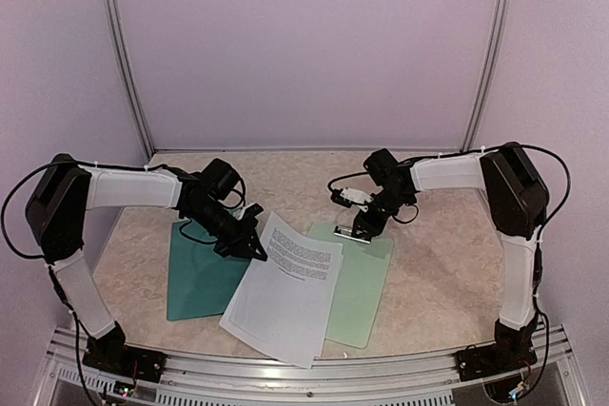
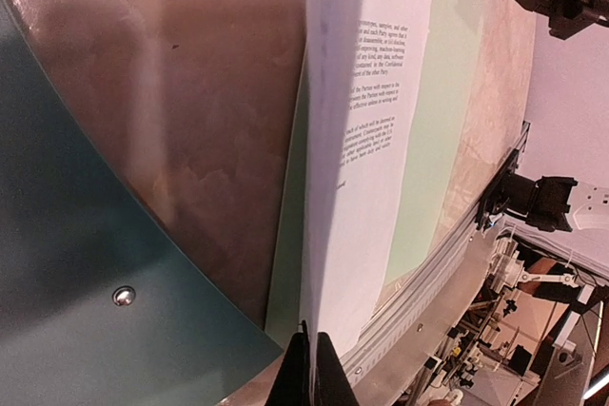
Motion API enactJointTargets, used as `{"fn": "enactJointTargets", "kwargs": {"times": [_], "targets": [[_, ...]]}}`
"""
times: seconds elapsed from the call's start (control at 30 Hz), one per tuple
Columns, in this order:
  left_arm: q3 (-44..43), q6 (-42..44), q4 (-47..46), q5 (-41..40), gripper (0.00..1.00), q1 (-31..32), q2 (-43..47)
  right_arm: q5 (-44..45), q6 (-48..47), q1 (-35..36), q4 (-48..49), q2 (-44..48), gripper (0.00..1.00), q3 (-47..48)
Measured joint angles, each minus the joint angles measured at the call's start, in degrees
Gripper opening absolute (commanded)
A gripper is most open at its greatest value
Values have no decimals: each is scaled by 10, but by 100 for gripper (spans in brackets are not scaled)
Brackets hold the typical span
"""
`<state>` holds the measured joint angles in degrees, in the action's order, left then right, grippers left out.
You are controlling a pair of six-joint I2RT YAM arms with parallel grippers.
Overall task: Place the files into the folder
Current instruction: Open the folder with files at the center of the board.
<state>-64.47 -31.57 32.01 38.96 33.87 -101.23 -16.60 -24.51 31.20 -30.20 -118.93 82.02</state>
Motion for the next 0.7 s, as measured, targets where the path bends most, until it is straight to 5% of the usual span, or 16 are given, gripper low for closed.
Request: {"fn": "enactJointTargets", "kwargs": {"times": [0.43, 0.6, 0.7], "targets": [[-6, 2, 0, 0, 0, 0, -10, 1, 1, 0, 1, -2, 3, 9], [-12, 2, 0, 0, 0, 0, -26, 3, 4, 0, 1, -2, 17, 9], [-14, 2, 0, 0, 0, 0, -28, 4, 10, -1, 5, -1, 36, 6]]}}
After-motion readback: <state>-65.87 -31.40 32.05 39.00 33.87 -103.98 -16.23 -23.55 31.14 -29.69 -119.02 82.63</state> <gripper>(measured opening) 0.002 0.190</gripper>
